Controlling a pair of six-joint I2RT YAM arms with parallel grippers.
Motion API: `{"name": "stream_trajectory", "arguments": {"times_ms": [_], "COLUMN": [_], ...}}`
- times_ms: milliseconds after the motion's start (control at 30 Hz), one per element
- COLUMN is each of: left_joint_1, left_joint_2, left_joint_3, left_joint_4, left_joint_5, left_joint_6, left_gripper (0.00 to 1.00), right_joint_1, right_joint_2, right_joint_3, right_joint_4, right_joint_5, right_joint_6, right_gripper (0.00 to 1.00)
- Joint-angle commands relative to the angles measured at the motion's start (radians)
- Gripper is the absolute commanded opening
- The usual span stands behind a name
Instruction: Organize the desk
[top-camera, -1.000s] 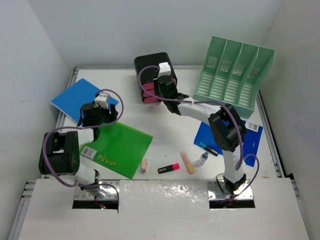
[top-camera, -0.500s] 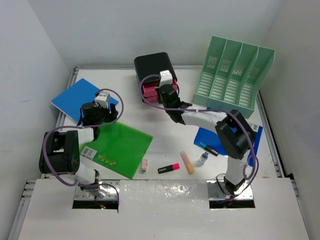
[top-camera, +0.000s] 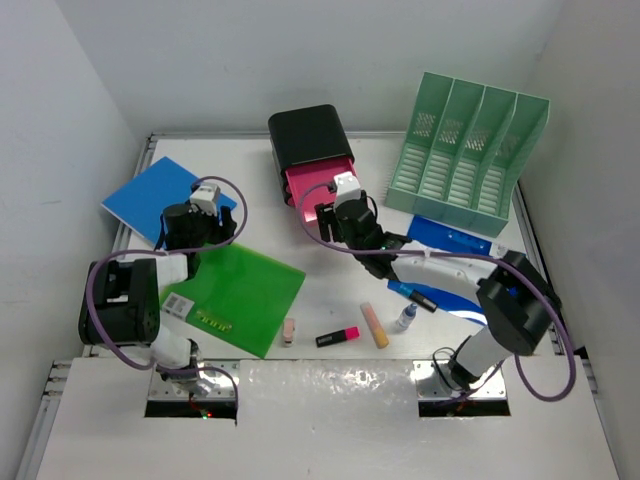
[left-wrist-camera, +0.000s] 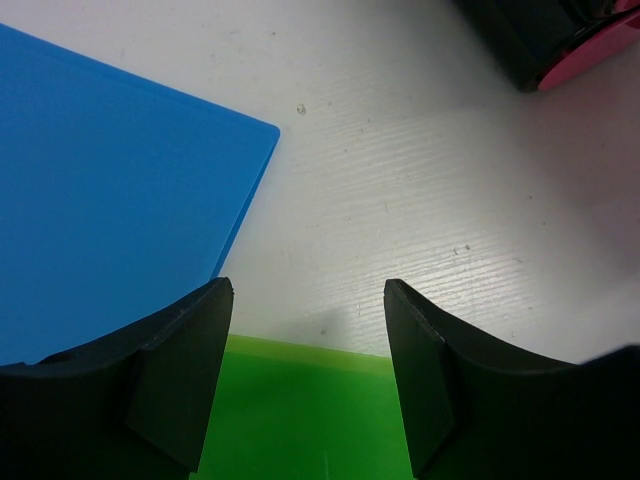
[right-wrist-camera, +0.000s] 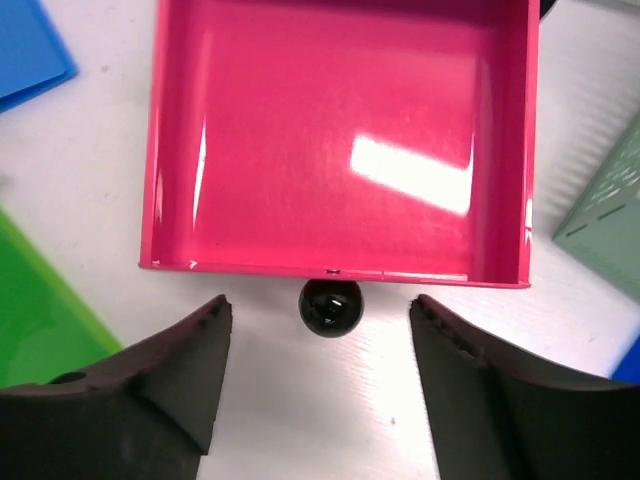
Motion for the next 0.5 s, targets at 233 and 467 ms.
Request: {"name": "stream_trajectory", "arguments": {"times_ms": [233, 467], "left_joint_1": [0.01, 0.011], "left_joint_2": [0.021, 0.027], "left_joint_3": [0.043, 0.047], "left_joint_4": [0.019, 0.009], "left_joint_5": [0.021, 0.025], "left_joint_6": [0.007, 0.008], "left_gripper": [0.6, 0.6], "right_joint_1": [0.012, 0.004], "right_joint_2": [-0.348, -0.654], "right_joint_3": [0.021, -0.109], "right_joint_4": [-0.185, -0.554], "right_joint_5": [-0.075, -0.034], "right_joint_6": [-0.107, -0.11], "right_gripper": [0.99, 0.99]}}
